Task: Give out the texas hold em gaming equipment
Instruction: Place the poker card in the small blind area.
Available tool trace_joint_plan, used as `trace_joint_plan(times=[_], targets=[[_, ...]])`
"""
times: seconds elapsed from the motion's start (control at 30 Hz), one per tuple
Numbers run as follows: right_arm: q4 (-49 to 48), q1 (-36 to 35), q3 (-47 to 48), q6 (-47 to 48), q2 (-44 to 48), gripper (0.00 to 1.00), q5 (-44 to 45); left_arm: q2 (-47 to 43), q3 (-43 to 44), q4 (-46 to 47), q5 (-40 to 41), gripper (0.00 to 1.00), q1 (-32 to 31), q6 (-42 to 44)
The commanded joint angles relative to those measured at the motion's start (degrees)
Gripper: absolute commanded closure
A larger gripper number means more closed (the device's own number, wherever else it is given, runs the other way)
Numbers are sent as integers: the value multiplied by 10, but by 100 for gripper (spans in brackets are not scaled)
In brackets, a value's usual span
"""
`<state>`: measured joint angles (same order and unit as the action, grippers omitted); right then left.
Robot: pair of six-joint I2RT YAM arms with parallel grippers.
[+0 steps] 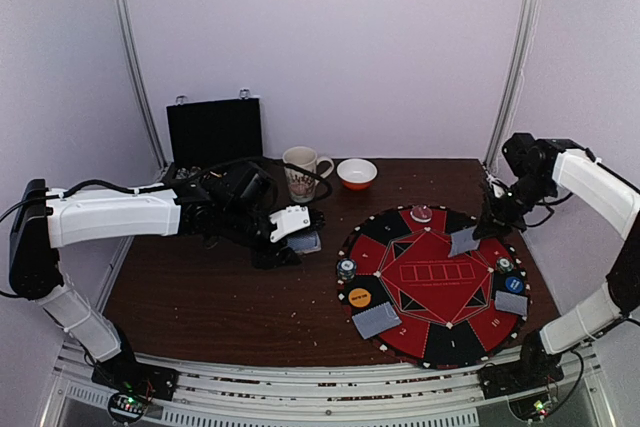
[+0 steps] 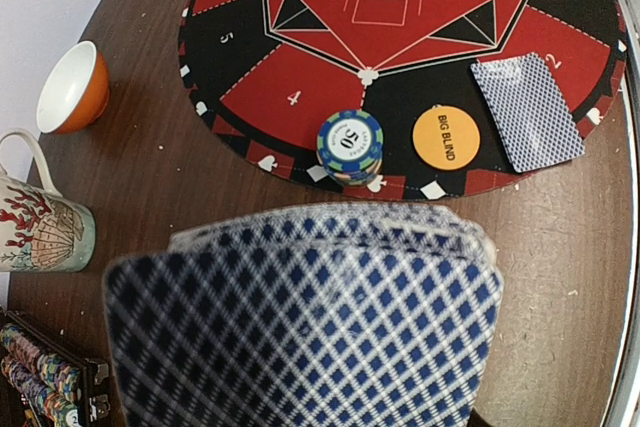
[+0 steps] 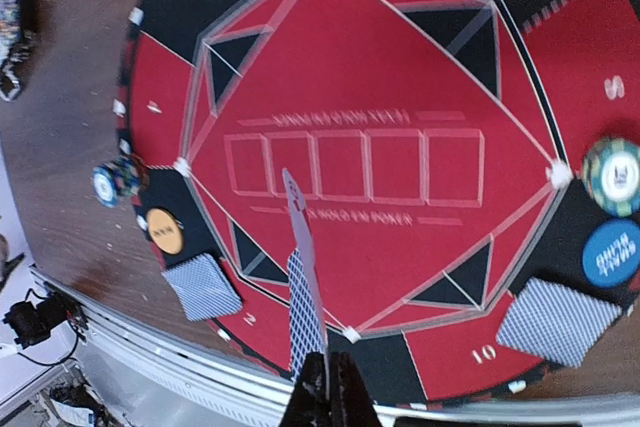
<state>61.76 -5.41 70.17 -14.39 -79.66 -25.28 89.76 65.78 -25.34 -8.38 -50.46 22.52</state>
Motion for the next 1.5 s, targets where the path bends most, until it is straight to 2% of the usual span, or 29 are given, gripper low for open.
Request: trace_joint_plan(times=[0.0, 0.07, 0.2, 0.47, 0.7, 1.07, 1.47], targets=[[114, 35, -37, -2, 50, 100, 92, 0, 4, 21, -11, 51, 2, -2], [138, 55, -47, 1, 55, 100, 144, -1, 3, 21, -13, 51, 1, -2], [145, 72, -61, -1, 46, 100, 152, -4, 1, 21, -11, 51, 1, -1], [145, 83, -80, -38, 18, 100, 246, -15, -2, 21, -8, 51, 2, 0], [131, 83, -79, -21, -18, 100, 237, -22, -6, 22, -8, 51, 1, 0], [109, 82, -104, -9, -21, 100, 178, -19, -6, 22, -9, 51, 2, 0], [85, 83, -111, -1, -53, 100, 184, -15, -7, 22, -6, 51, 1, 0]])
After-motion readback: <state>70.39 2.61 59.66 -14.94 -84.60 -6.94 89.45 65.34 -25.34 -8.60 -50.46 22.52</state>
